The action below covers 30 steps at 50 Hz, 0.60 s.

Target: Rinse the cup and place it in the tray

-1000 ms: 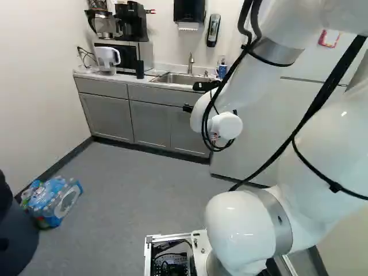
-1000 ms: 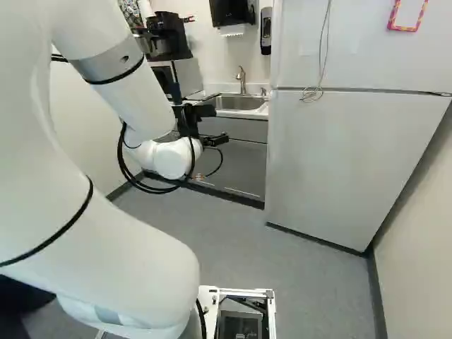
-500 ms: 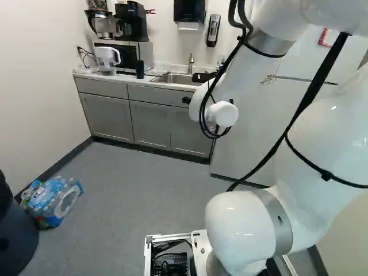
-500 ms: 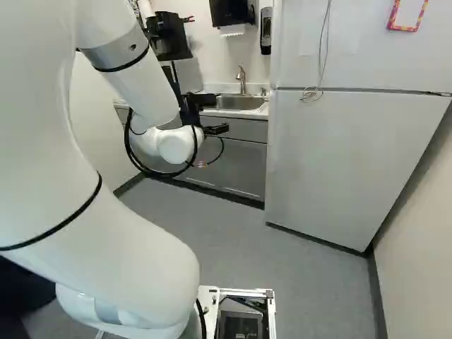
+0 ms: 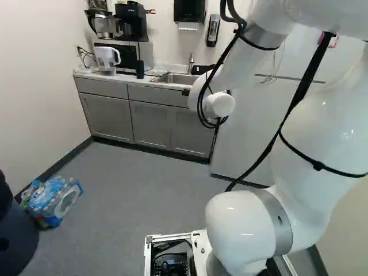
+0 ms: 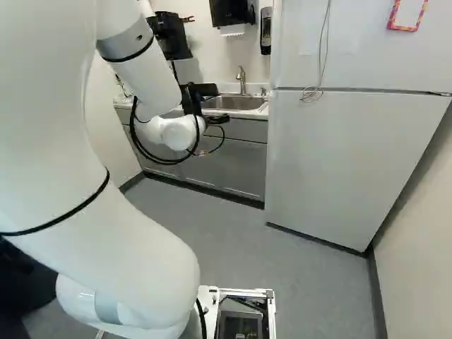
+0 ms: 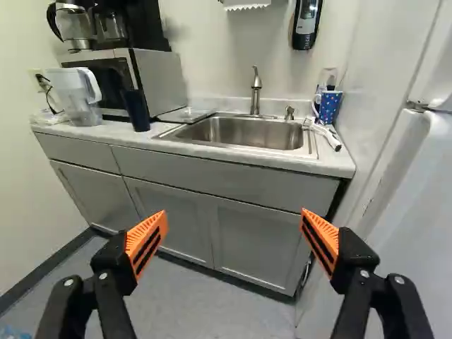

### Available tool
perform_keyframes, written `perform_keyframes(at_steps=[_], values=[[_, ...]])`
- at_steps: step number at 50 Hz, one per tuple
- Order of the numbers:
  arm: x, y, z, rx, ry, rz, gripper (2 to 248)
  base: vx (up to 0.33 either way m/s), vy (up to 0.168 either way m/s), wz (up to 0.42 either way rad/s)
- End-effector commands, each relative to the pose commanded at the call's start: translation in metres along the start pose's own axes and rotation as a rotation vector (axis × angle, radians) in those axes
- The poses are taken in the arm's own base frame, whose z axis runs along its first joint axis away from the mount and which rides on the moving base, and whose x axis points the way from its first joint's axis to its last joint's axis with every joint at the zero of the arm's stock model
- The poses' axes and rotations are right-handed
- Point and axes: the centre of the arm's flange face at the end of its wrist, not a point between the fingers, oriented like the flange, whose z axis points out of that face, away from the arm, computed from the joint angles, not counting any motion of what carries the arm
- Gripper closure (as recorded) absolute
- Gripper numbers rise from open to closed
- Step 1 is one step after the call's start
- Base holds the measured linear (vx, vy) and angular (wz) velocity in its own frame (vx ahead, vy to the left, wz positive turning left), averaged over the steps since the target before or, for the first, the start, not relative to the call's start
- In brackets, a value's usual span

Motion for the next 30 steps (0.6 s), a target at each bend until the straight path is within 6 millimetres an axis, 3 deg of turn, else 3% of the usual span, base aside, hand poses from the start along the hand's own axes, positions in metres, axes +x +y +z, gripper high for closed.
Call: perform_keyframes(at_steps=[30], values=[[0.035, 0.0, 0.018, 0.0, 0.067, 0.0, 3, 0.0, 0.0, 0.0]])
